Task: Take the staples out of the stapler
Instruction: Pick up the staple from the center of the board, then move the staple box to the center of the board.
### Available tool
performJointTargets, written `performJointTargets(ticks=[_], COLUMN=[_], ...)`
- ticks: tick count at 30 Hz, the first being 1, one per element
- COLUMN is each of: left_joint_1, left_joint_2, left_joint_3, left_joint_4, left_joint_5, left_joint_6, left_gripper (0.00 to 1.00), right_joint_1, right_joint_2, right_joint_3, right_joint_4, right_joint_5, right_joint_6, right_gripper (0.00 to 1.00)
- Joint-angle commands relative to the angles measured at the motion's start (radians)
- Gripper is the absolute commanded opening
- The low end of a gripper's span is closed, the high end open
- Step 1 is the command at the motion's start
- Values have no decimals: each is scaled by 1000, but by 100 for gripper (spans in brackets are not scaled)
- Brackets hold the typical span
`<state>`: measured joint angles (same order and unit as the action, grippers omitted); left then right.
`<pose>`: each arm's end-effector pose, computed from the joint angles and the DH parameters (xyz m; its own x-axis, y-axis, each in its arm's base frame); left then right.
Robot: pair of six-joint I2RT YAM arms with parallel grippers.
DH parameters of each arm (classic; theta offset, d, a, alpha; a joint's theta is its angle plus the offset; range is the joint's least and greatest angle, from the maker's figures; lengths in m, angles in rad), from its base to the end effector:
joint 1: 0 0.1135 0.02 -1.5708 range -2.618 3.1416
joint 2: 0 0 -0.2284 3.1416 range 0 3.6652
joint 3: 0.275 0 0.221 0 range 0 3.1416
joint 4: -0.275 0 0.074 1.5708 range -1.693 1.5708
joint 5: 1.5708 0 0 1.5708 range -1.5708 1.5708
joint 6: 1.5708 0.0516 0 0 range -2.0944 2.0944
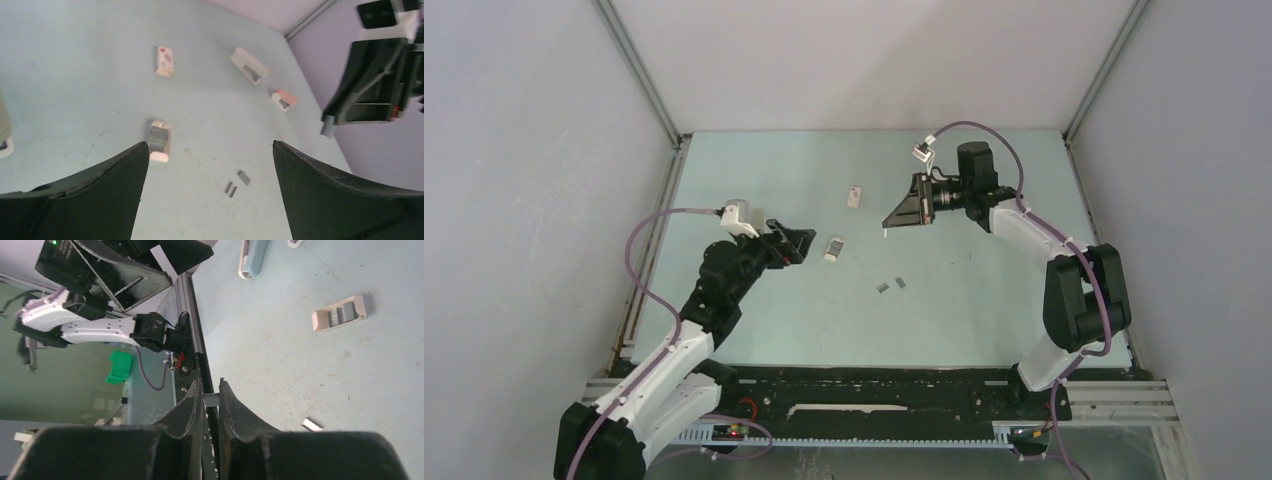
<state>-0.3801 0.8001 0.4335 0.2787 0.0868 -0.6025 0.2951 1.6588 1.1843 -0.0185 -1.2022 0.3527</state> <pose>0.1895 -0.0805 0.2461 -0.3221 -0.4793 -0.8164 0.3244 0.7543 -0.5708 0.3096 0.1444 0.2534 -0.7327 -0.0926 -0.6742 -0.6797 0.1468 0.7186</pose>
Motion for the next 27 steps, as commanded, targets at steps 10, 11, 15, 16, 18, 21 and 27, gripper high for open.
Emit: performJointTargets(ticks=[10, 11, 15, 16, 18, 21, 27], left_joint_1=[37, 39, 41, 43, 44, 46, 50], left_joint_2=[57, 58, 59, 57, 56, 53, 50], left_joint_3=[-39, -41, -44, -44, -44, -48, -53], left_joint_4=[-47, -46, -45, -46, -47, -50, -49], left_joint_5=[-67, -67, -63, -63, -63, -63, -63], left_joint_6=[-77, -80, -82, -82, -82, -82, -85], left_gripper=[98, 98, 98, 98, 98, 98, 98], right_joint_1=[64, 65, 76, 79, 83, 90, 106], right_joint_2=[0, 1, 4, 5, 7, 11, 20], right_joint_3=[93, 95, 102, 103, 104, 111, 125], right_joint_4=[-230, -240, -264, -268, -274, -288, -313], right_joint_5=[137, 142, 167, 173, 179, 190, 211], right_joint_6=[-286, -296, -333, -340, -349, -350, -396], right_gripper=[13, 13, 13, 13, 13, 13, 13])
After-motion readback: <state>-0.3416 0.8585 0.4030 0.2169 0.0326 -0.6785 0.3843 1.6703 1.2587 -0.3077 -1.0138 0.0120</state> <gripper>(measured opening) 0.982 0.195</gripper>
